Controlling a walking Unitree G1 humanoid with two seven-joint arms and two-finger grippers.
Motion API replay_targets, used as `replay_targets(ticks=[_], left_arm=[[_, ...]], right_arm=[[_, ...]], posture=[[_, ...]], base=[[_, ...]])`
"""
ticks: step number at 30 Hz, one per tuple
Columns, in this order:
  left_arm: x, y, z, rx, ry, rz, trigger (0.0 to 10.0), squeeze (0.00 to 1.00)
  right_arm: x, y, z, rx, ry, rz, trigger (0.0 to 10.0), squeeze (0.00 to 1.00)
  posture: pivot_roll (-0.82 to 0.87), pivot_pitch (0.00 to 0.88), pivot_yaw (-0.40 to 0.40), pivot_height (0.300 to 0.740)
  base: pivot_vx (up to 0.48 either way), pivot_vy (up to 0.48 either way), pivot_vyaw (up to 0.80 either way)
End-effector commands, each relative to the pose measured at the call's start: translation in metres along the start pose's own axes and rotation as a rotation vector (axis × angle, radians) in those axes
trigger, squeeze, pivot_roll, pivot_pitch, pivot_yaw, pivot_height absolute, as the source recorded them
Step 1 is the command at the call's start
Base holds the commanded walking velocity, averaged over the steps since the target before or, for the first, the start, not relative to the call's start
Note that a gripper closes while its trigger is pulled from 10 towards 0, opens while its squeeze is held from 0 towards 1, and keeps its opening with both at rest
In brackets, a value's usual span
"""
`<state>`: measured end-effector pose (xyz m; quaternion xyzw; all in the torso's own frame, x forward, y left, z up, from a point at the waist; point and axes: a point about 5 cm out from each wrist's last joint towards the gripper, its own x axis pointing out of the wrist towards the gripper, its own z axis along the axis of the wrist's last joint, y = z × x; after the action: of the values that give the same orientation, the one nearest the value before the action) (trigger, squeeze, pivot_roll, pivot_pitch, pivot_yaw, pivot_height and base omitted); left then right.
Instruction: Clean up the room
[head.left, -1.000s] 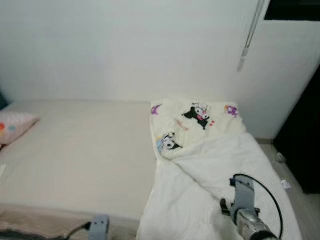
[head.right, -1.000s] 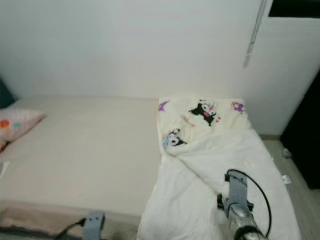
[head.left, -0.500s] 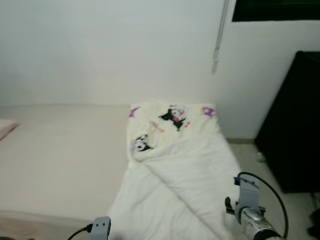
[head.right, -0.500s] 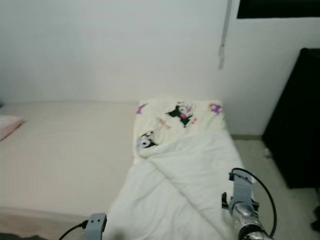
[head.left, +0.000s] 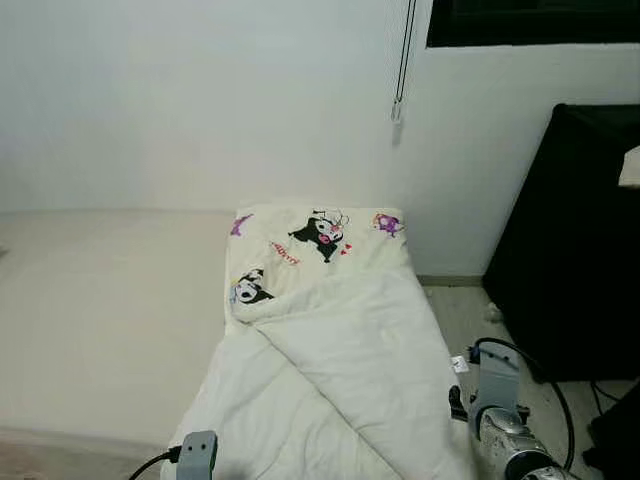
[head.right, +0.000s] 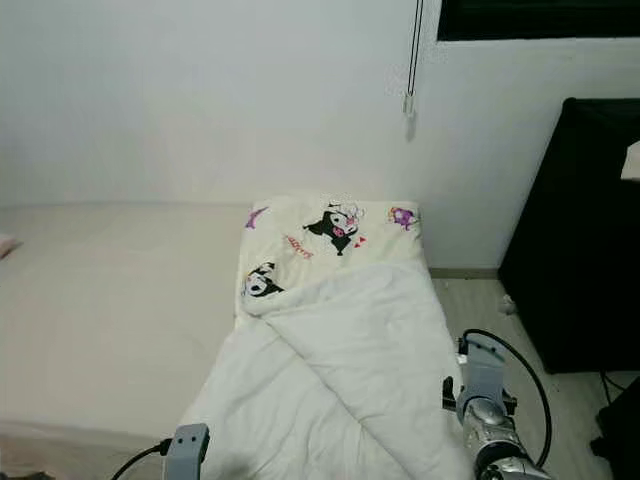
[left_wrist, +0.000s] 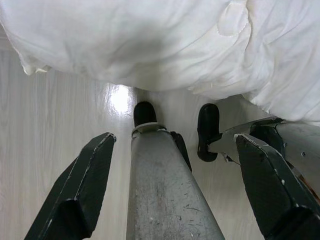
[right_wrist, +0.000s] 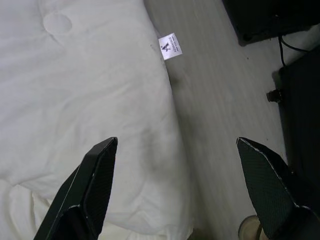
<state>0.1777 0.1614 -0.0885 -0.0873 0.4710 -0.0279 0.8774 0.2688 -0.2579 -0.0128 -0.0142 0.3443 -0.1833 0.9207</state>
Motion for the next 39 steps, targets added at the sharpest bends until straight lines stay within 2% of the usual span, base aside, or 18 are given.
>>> replay_targets(ticks=[1, 4, 7, 8, 14, 17, 20, 23, 27, 30, 35, 39], left_arm=[[-0.001, 0.004, -0.003, 0.004, 0.013, 0.005, 10.0, 0.00], [-0.001, 0.003, -0.003, 0.034, 0.022, -0.008, 10.0, 0.00], [-0.001, 0.002, -0.003, 0.027, 0.021, 0.004, 10.0, 0.00], [-0.001, 0.003, -0.004, 0.004, 0.017, 0.013, 10.0, 0.00], [-0.001, 0.003, -0.005, 0.009, 0.022, 0.029, 10.0, 0.00], [-0.002, 0.005, -0.006, 0.008, 0.022, 0.036, 10.0, 0.00], [-0.002, 0.007, -0.006, 0.000, 0.017, 0.041, 10.0, 0.00], [-0.002, 0.008, -0.006, 0.000, 0.016, 0.044, 10.0, 0.00], [-0.003, 0.010, -0.004, -0.004, 0.010, 0.048, 10.0, 0.00], [-0.003, 0.014, 0.001, -0.028, -0.016, 0.061, 10.0, 0.00], [-0.003, 0.020, 0.010, -0.044, -0.052, 0.074, 10.0, 0.00], [-0.004, 0.025, 0.018, -0.048, -0.076, 0.083, 10.0, 0.00]], right_arm=[[0.000, 0.005, 0.003, 0.009, -0.011, 0.014, 10.0, 0.00], [0.000, 0.005, 0.003, 0.008, -0.012, 0.016, 10.0, 0.00], [0.000, 0.004, 0.003, 0.007, -0.013, 0.017, 10.0, 0.00], [0.000, 0.004, 0.003, 0.007, -0.013, 0.017, 10.0, 0.00], [0.001, 0.005, 0.008, -0.002, -0.027, 0.028, 10.0, 0.00], [0.001, 0.009, 0.022, 0.031, -0.082, 0.072, 10.0, 0.00], [0.002, 0.011, 0.039, 0.114, -0.137, 0.126, 10.0, 0.00], [0.001, 0.013, 0.046, 0.157, -0.158, 0.150, 10.0, 0.00], [0.001, 0.017, 0.052, 0.186, -0.176, 0.189, 10.0, 0.00], [-0.001, 0.025, 0.061, 0.233, -0.208, 0.269, 10.0, 0.00], [-0.001, 0.028, 0.065, 0.300, -0.228, 0.314, 10.0, 0.00], [-0.001, 0.026, 0.066, 0.306, -0.233, 0.319, 10.0, 0.00]], posture=[[-0.14, 0.016, 0.006, 0.720], [-0.14, 0.016, 0.006, 0.720], [-0.14, 0.016, 0.006, 0.720], [-0.15, 0.015, 0.004, 0.720], [-0.14, 0.015, 0.002, 0.720], [-0.14, 0.015, 0.003, 0.720], [-0.14, 0.020, 0.005, 0.720], [-0.14, 0.023, 0.006, 0.720], [-0.14, 0.031, 0.010, 0.715], [-0.14, 0.039, 0.013, 0.700], [-0.13, 0.046, 0.019, 0.680], [-0.13, 0.052, 0.021, 0.665]], base=[[0.000, 0.000, 0.00], [0.000, -0.480, 0.00], [0.000, -0.480, 0.00], [0.000, 0.000, 0.00], [0.000, 0.000, 0.00], [0.000, 0.000, 0.00], [0.000, 0.000, 0.00], [0.000, 0.000, 0.00], [0.000, 0.000, 0.00], [0.000, 0.000, 0.00], [0.000, 0.000, 0.00], [0.000, 0.000, 0.00]])
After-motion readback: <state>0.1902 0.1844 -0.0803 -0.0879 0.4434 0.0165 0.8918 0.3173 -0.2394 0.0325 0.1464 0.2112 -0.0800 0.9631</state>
